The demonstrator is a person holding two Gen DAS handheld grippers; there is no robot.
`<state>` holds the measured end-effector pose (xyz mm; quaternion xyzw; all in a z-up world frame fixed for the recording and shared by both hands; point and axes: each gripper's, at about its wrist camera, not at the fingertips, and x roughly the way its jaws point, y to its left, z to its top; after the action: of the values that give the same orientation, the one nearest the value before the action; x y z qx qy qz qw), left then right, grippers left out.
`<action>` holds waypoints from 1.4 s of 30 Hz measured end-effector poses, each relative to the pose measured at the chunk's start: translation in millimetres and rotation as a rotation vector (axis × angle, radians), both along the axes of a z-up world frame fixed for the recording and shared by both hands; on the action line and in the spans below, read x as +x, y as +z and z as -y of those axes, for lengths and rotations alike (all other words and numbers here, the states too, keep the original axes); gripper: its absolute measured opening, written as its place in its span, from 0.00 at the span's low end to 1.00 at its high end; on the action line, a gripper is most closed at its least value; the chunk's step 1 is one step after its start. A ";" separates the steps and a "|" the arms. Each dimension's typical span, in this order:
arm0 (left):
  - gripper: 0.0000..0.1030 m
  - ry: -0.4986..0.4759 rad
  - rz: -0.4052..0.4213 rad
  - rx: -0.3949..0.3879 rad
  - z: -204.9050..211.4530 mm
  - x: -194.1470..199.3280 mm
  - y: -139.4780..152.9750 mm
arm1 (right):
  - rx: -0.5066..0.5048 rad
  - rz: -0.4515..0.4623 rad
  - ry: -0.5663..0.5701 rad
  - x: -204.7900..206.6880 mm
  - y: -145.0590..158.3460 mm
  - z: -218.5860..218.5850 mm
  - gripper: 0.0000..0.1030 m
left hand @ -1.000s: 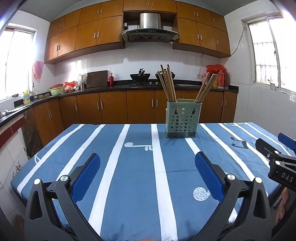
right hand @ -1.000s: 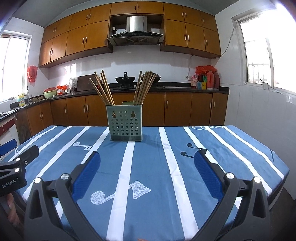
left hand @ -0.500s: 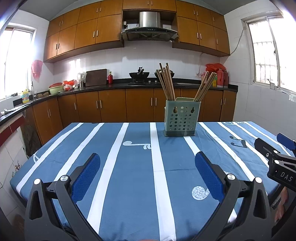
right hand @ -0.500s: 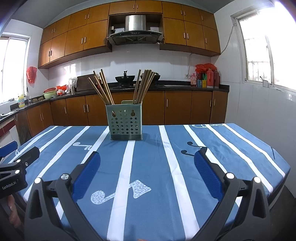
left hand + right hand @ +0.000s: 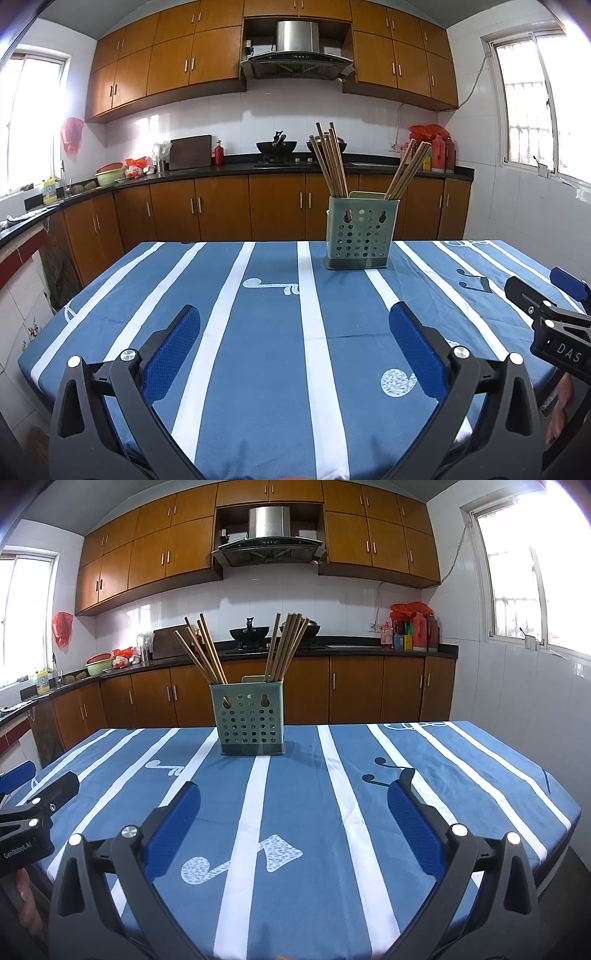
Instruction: Organize utensils
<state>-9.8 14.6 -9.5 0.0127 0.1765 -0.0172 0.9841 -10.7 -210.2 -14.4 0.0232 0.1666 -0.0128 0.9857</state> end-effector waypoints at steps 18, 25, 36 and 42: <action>0.98 0.000 -0.001 0.000 0.6 -0.1 0.7 | 0.003 -0.003 -0.001 0.8 -1.8 -0.5 0.96; 0.98 0.000 -0.001 -0.001 0.8 -0.1 1.0 | 0.004 -0.003 -0.002 0.9 -1.5 -0.2 0.96; 0.98 -0.001 -0.003 0.000 1.2 -0.3 0.1 | 0.006 -0.004 -0.003 1.4 -2.0 0.1 0.96; 0.98 -0.001 -0.003 0.000 1.6 -0.7 0.3 | 0.007 -0.004 -0.003 1.5 -2.7 0.2 0.96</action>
<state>-10.5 13.0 -9.2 0.0127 0.1781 -0.0179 0.9838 -9.2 -210.3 -17.1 0.0267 0.1688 -0.0138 0.9852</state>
